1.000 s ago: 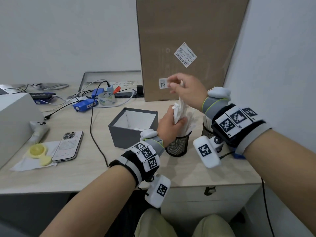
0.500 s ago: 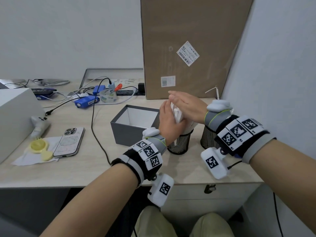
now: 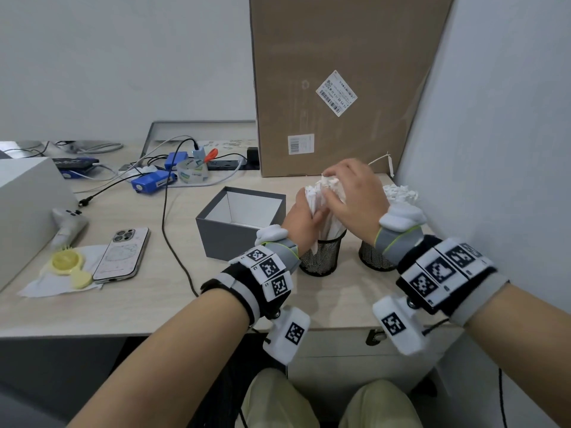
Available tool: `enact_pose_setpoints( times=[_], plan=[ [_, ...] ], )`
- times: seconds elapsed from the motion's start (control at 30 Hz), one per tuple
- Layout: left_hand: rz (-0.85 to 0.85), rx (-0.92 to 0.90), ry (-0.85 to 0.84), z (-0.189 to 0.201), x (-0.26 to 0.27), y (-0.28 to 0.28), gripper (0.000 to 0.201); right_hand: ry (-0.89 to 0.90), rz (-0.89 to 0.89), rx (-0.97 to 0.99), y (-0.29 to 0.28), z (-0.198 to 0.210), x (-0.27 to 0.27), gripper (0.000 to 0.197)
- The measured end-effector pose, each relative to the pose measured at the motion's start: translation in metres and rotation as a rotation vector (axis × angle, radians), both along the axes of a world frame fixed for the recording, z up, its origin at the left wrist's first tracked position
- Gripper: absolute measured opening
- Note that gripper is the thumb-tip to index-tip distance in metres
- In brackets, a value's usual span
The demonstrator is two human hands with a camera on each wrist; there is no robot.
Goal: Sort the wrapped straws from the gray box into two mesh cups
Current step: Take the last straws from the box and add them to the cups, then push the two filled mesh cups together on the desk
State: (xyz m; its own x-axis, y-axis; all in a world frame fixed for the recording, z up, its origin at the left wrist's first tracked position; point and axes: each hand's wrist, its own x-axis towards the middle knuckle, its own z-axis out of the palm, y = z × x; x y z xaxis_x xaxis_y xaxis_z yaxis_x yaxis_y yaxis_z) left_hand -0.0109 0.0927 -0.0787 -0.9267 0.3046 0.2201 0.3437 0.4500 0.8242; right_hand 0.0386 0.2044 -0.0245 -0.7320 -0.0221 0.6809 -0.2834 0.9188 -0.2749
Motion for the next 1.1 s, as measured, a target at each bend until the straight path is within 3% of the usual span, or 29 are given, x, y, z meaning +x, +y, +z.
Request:
enact_pose_setpoints(
  times=[0.07, 0.13, 0.23, 0.43, 0.57, 0.67, 0.83, 0.93, 1.03, 1.1],
  plan=[
    [-0.026, 0.051, 0.011, 0.004, 0.000, -0.002, 0.079, -0.006, -0.016, -0.069, 0.001, -0.003, 0.012, 0.019],
    [-0.016, 0.105, 0.020, 0.005, -0.004, 0.000, 0.104, -0.139, -0.038, -0.122, -0.001, -0.006, 0.023, 0.010],
    [0.005, 0.127, -0.010, 0.015, -0.004, 0.005, 0.095, -0.352, -0.005, -0.154, -0.006, -0.014, 0.026, 0.011],
    [-0.062, 0.144, -0.029, 0.015, -0.008, 0.007, 0.079, -0.550, -0.004, -0.102, -0.009, -0.017, 0.020, 0.018],
    [-0.103, 0.171, -0.089, 0.006, -0.001, 0.001, 0.112, -0.648, -0.033, 0.070, -0.012, -0.015, 0.023, 0.026],
    [-0.104, 0.181, -0.135, -0.001, 0.003, -0.009, 0.130, -0.556, -0.015, -0.050, -0.002, -0.010, 0.036, 0.032],
    [-0.149, 0.101, -0.192, -0.014, 0.012, -0.021, 0.125, -0.137, -0.182, -0.406, 0.035, -0.006, 0.068, 0.008],
    [-0.141, 0.107, -0.154, -0.017, 0.018, -0.018, 0.123, -0.101, -0.347, -0.477, 0.061, -0.016, 0.079, 0.044],
    [-0.106, 0.062, -0.099, -0.014, 0.019, -0.008, 0.103, -0.315, -0.447, -0.449, 0.078, -0.025, 0.078, 0.092],
    [-0.058, 0.031, -0.055, -0.012, 0.022, -0.004, 0.094, -0.482, -0.430, -0.416, 0.082, -0.027, 0.071, 0.106]
  ],
)
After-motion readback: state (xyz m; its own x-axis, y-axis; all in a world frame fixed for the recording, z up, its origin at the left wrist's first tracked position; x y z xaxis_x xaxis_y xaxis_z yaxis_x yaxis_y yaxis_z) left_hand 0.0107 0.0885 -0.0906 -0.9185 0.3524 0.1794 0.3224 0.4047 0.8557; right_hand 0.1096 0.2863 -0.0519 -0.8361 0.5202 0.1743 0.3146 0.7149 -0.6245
